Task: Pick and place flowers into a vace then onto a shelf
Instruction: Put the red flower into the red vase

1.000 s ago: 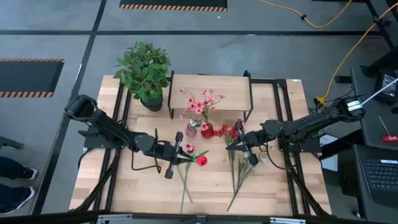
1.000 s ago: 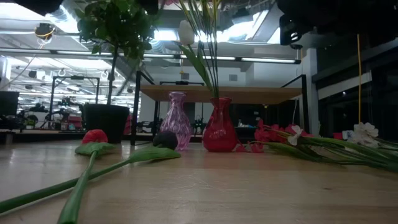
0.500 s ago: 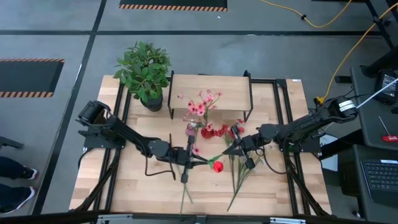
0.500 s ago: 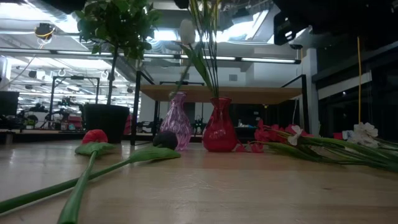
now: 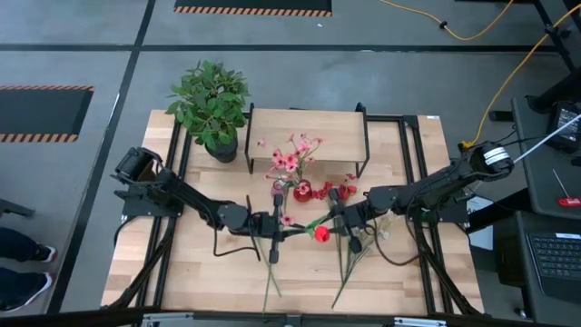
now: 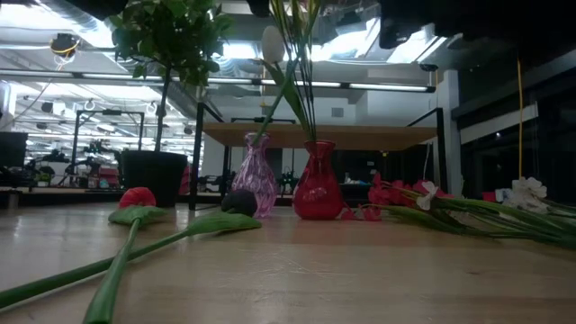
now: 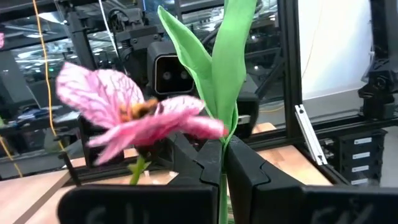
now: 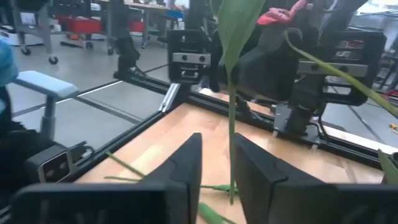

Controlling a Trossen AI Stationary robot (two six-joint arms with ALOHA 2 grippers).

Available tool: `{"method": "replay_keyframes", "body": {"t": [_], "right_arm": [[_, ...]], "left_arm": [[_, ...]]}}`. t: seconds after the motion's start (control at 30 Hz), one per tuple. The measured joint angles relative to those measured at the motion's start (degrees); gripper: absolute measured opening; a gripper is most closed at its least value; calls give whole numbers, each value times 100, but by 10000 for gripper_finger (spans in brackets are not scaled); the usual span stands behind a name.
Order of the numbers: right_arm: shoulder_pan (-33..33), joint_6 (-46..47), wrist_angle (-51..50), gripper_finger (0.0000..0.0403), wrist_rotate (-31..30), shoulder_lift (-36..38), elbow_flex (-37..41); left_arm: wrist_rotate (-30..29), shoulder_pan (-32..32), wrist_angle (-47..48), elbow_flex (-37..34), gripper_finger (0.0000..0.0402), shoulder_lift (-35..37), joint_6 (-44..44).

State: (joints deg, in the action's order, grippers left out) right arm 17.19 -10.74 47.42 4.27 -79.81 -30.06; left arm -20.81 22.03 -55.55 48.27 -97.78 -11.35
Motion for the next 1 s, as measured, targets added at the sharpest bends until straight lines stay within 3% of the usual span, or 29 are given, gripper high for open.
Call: {"method": "replay_keyframes", "body": {"t": [0.23, 1.0], "right_arm": [[-3, -39, -4, 128, -17, -448, -521], [-20, -188, -11, 129, -417, -575, -617]], "left_arm": [[-64, -49, -2, 0, 3, 0, -61], [231, -126, -343, 0, 3, 4, -146]]}}
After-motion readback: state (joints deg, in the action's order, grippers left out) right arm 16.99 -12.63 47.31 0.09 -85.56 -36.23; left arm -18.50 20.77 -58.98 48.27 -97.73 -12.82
